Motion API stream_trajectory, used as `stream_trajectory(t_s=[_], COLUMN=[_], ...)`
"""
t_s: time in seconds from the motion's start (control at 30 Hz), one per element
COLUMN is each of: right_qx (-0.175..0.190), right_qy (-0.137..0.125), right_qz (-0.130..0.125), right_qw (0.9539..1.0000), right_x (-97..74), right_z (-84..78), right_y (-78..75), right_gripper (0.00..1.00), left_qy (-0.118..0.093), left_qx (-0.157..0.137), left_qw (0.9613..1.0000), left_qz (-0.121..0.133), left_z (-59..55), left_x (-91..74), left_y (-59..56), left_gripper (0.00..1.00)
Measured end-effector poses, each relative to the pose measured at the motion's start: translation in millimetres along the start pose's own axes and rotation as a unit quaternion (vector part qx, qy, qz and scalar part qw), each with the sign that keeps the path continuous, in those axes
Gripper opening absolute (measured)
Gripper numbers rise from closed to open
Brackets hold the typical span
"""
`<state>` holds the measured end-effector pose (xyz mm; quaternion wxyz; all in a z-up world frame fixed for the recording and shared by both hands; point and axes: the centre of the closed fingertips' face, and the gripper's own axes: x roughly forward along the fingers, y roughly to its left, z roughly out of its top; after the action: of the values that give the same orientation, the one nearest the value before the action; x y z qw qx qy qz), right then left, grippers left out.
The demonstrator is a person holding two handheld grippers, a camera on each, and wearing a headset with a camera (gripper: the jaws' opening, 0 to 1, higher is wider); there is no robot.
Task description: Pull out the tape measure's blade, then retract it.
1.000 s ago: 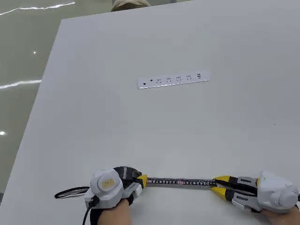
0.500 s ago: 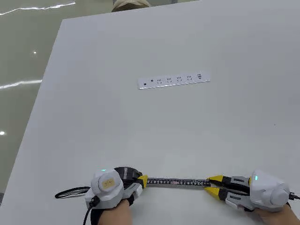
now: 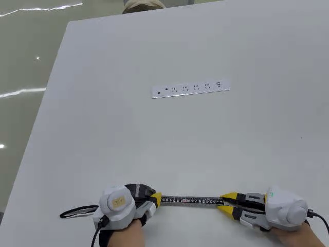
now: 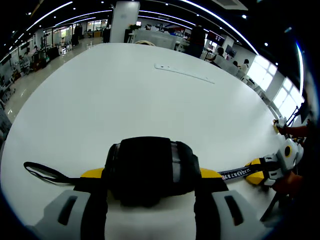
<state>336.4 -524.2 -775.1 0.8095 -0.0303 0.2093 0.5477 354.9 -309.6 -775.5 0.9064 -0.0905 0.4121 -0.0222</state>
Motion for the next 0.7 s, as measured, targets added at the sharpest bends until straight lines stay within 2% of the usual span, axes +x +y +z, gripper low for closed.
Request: stream_trajectory(t_s=[0.7], right_qx=[0.000], right_qy=[-0.001], right_qz=[0.010], right_qw=[1.0000], right_x=[19.7], right_z=[8.0], right_y=[7.4], right_gripper=[0.12], left_qy=[-0.001], left_qx=[-0.001], left_qw=[1.0000], left_qz=[0.000], left_z=[0.2], left_x=[0.2], left_y=[0.5], left_gripper=[0.69])
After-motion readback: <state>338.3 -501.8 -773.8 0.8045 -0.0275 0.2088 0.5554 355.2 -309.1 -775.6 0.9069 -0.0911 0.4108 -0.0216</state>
